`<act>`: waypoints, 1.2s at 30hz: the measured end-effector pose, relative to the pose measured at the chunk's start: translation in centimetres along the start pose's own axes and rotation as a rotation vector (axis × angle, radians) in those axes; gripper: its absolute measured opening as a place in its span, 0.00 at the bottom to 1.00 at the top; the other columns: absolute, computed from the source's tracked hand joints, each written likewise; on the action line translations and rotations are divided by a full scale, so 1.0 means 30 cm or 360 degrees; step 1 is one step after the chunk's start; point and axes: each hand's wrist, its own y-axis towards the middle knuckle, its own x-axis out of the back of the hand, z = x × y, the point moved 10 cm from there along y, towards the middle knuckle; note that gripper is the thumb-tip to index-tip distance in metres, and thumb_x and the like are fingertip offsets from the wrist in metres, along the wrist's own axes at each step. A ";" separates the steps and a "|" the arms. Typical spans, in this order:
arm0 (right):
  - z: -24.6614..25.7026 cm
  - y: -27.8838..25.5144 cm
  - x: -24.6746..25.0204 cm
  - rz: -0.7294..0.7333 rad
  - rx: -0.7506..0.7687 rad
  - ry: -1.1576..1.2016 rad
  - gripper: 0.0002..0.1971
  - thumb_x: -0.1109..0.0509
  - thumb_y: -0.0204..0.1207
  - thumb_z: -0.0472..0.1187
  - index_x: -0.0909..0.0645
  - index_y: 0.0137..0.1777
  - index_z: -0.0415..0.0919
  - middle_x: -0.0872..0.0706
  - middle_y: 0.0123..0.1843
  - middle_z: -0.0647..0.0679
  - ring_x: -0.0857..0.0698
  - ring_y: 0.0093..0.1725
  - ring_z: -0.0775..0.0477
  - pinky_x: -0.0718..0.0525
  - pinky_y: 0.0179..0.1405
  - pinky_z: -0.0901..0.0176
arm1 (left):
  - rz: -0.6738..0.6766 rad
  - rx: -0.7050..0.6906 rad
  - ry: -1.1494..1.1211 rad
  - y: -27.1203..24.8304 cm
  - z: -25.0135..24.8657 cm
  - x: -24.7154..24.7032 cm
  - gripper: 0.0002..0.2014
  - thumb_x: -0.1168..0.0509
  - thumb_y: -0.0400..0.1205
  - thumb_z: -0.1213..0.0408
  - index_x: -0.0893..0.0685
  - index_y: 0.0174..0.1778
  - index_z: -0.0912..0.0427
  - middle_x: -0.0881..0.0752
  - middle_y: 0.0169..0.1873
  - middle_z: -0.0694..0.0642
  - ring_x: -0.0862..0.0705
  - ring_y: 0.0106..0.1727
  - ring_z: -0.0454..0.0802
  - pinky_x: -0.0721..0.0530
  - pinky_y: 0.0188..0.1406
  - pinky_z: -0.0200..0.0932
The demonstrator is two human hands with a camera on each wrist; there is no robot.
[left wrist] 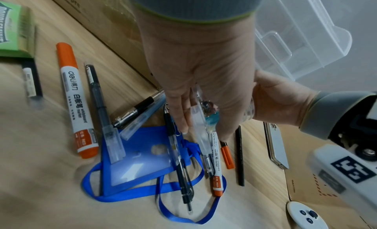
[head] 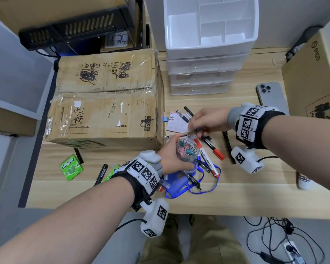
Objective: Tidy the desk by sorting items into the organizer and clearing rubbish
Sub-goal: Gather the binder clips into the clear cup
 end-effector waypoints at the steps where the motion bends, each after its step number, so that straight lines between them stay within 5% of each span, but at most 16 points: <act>1: 0.014 -0.015 -0.038 0.0123 -0.0009 -0.0099 0.05 0.29 0.78 0.32 0.15 0.50 0.30 0.13 0.35 0.40 0.15 0.31 0.51 0.22 0.26 0.66 | -0.0003 0.0006 0.0005 -0.002 0.005 0.002 0.50 0.15 0.57 0.57 0.34 0.73 0.53 0.15 0.58 0.48 0.13 0.57 0.43 0.13 0.60 0.52; 5: 0.052 -0.069 -0.112 0.0314 -0.0066 -0.0386 0.06 0.25 0.76 0.29 0.12 0.52 0.31 0.09 0.42 0.38 0.09 0.39 0.49 0.12 0.42 0.62 | 0.0061 0.0022 0.0139 -0.017 0.016 -0.006 0.46 0.16 0.54 0.50 0.31 0.66 0.52 0.13 0.55 0.49 0.12 0.54 0.45 0.12 0.57 0.55; 9: 0.070 -0.103 -0.175 0.0434 -0.0126 -0.0396 0.13 0.27 0.77 0.26 0.16 0.61 0.26 0.07 0.43 0.38 0.07 0.43 0.45 0.09 0.46 0.61 | 0.0070 -0.0037 0.0149 -0.034 -0.003 0.004 0.44 0.16 0.55 0.52 0.29 0.66 0.51 0.15 0.55 0.51 0.13 0.56 0.47 0.14 0.59 0.56; 11: 0.073 -0.121 -0.208 0.0536 -0.0170 -0.0374 0.14 0.30 0.79 0.26 0.18 0.64 0.25 0.09 0.52 0.30 0.07 0.50 0.39 0.09 0.52 0.57 | 0.0075 -0.0063 0.0133 -0.043 -0.011 0.008 0.44 0.15 0.57 0.56 0.30 0.67 0.52 0.15 0.56 0.52 0.13 0.57 0.49 0.15 0.59 0.56; 16: 0.098 -0.148 -0.246 0.0680 -0.0241 -0.0367 0.12 0.37 0.83 0.26 0.17 0.63 0.27 0.11 0.58 0.28 0.08 0.54 0.34 0.08 0.47 0.55 | 0.0075 -0.0066 0.0104 -0.082 0.028 0.029 0.38 0.13 0.61 0.63 0.26 0.63 0.53 0.13 0.54 0.49 0.12 0.54 0.46 0.14 0.58 0.47; 18: 0.116 -0.127 -0.224 0.0571 -0.0221 -0.0310 0.10 0.37 0.83 0.28 0.15 0.59 0.31 0.09 0.54 0.31 0.06 0.46 0.39 0.09 0.39 0.58 | 0.0069 -0.0083 0.0102 -0.100 0.043 0.043 0.38 0.13 0.59 0.60 0.25 0.63 0.49 0.12 0.54 0.47 0.12 0.55 0.45 0.14 0.59 0.47; 21: 0.126 -0.044 -0.122 0.0111 -0.0116 -0.0166 0.06 0.32 0.81 0.29 0.17 0.55 0.35 0.07 0.49 0.35 0.06 0.39 0.45 0.11 0.30 0.62 | 0.0063 -0.0095 0.0085 -0.126 0.074 0.070 0.36 0.15 0.60 0.63 0.24 0.61 0.45 0.13 0.55 0.45 0.12 0.55 0.43 0.14 0.60 0.48; 24: 0.098 0.032 -0.038 -0.0287 -0.0028 -0.0468 0.06 0.26 0.77 0.30 0.15 0.53 0.34 0.07 0.47 0.37 0.07 0.44 0.45 0.08 0.48 0.51 | 0.0057 -0.0103 0.0108 -0.157 0.105 0.094 0.35 0.17 0.60 0.68 0.24 0.61 0.48 0.12 0.53 0.48 0.12 0.55 0.45 0.13 0.58 0.49; 29: 0.082 0.092 -0.129 -0.0374 0.0074 -0.1172 0.08 0.26 0.76 0.32 0.12 0.52 0.41 0.09 0.47 0.51 0.10 0.48 0.51 0.12 0.53 0.55 | -0.0012 -0.0062 0.0121 -0.206 0.162 0.148 0.37 0.14 0.59 0.66 0.24 0.61 0.44 0.13 0.54 0.43 0.13 0.55 0.39 0.14 0.57 0.41; 33: 0.095 0.126 -0.176 -0.0472 0.0172 -0.1481 0.11 0.28 0.75 0.38 0.12 0.57 0.45 0.10 0.53 0.51 0.12 0.54 0.47 0.13 0.57 0.52 | -0.0071 0.0002 0.0116 -0.238 0.188 0.191 0.38 0.13 0.60 0.63 0.26 0.61 0.45 0.14 0.50 0.39 0.15 0.50 0.33 0.17 0.52 0.32; 36: 0.097 0.131 -0.186 -0.0538 0.0173 -0.1671 0.12 0.31 0.75 0.41 0.12 0.58 0.48 0.09 0.54 0.50 0.12 0.55 0.45 0.11 0.54 0.50 | -0.0090 0.0012 0.0103 -0.243 0.204 0.201 0.39 0.13 0.59 0.66 0.25 0.64 0.52 0.12 0.52 0.46 0.12 0.54 0.41 0.15 0.54 0.34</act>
